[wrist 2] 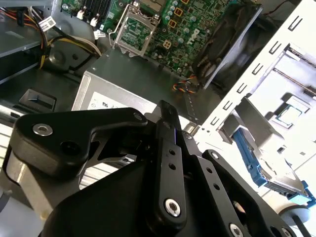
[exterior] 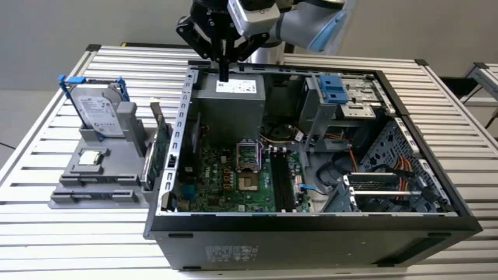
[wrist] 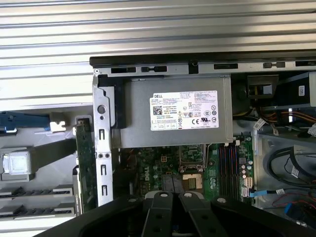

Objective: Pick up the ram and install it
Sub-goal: 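Reach for the ram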

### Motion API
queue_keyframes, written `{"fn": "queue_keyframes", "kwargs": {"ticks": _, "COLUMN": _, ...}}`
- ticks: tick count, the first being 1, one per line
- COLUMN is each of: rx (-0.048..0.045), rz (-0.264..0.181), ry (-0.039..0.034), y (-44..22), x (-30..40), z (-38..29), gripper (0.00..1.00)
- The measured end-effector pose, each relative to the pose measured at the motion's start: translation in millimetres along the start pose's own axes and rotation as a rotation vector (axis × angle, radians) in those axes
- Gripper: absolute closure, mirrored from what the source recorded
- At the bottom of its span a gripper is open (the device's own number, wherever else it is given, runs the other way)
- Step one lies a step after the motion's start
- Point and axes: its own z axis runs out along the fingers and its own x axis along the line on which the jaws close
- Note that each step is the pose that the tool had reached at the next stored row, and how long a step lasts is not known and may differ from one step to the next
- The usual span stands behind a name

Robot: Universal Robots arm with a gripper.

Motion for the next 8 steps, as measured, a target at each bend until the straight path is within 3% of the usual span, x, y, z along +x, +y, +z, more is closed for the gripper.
{"fn": "queue_keyframes", "kwargs": {"ticks": 8, "rx": 0.0001, "rz": 0.000, "ry": 0.0000, "y": -0.4, "x": 5.8, "z": -0.2, "gripper": 1.00}}
